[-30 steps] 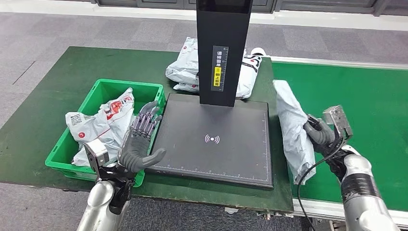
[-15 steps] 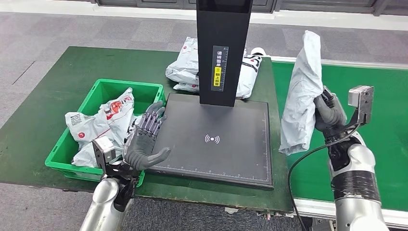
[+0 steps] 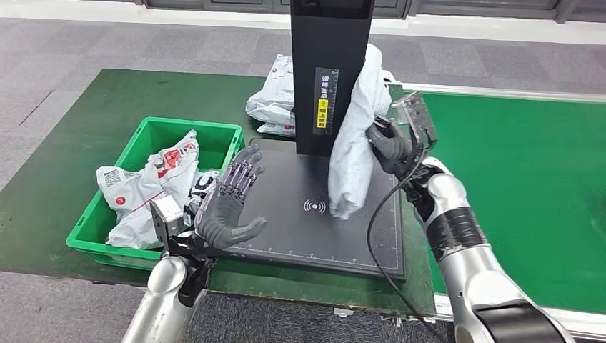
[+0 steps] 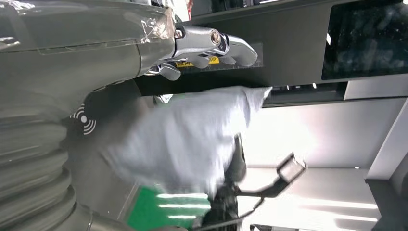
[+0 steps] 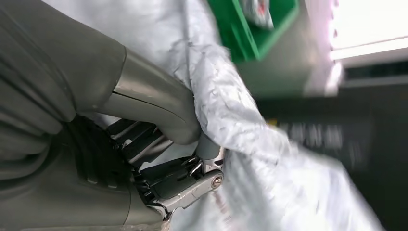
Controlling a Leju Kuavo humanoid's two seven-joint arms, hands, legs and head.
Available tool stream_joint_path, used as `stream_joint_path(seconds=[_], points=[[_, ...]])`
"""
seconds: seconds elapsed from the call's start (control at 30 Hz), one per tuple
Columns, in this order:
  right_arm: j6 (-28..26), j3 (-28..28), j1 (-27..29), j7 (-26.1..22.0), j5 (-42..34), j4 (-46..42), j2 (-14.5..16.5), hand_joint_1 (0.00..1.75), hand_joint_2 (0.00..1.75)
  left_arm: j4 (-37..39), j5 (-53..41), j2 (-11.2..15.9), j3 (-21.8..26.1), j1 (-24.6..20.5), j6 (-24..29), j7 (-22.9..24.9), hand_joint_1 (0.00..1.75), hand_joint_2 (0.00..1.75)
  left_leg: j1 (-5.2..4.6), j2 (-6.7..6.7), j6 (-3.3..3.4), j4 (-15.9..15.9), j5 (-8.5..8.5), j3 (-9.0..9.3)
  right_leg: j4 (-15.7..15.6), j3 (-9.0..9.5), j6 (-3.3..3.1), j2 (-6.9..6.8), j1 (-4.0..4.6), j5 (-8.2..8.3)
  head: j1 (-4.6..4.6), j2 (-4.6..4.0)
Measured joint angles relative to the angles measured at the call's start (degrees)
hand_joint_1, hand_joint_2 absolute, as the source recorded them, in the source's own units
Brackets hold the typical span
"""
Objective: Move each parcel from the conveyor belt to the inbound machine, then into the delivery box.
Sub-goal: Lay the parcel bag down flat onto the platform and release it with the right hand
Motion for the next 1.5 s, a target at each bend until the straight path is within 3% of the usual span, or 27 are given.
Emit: stream_joint_path(seconds=[0.2,0.33,0.37,0.53,0.73,1.5], points=[[0.2,3.3,-1.8,0.1,-0.2,3.8,1.4,1.75,1.75,0.0,0.1,0.2,-0.2,0.0,0.0,0.0,0.0,1.75,-0.02,0.0,0.01,0.0,-0.01,-0.06,0.0,0.0,0.01,0.0,-0.03,-0.01,0.01,-0.02],[0.8,5.3,-2.2,2.2,-0.1,6.2,3.6,0.06,1.75,-0.2,0.3,0.4,-0.5,0.0,0.3,0.0,0.0,1.75,-0.02,0.09,0.02,0.0,-0.02,-0.05,-0.1,-0.03,0.01,0.08,-0.02,0.0,0.02,-0.02],[0.8,6.0,-2.2,2.5,-0.1,7.0,4.5,0.0,1.75,-0.3,0.5,0.5,-0.6,0.0,0.5,0.0,0.0,1.75,-0.02,0.1,0.02,0.0,-0.02,-0.05,0.0,-0.05,0.01,0.1,-0.01,0.0,0.02,-0.02],[1.0,10.1,-1.4,3.2,-0.7,10.3,8.8,0.0,1.75,-0.7,1.2,1.0,-1.2,0.0,1.7,-0.4,0.0,1.75,0.05,0.08,-0.02,0.0,-0.01,-0.05,0.0,-0.1,-0.05,0.08,0.05,-0.03,0.01,-0.02],[3.1,15.0,0.0,2.3,-2.9,11.7,11.0,0.0,1.75,0.3,1.9,1.7,-2.2,-0.7,2.5,-1.6,0.0,1.75,0.05,0.09,-0.02,0.0,-0.01,-0.07,0.0,-0.12,-0.06,0.09,0.04,-0.04,0.01,-0.02],[4.0,21.4,0.3,1.1,-6.4,10.1,11.5,0.0,1.75,3.7,2.1,2.6,-3.1,-2.6,3.6,-2.4,0.0,1.75,0.03,0.12,-0.02,0.0,-0.01,-0.07,0.0,-0.14,-0.09,0.11,0.03,0.0,0.01,-0.01]])
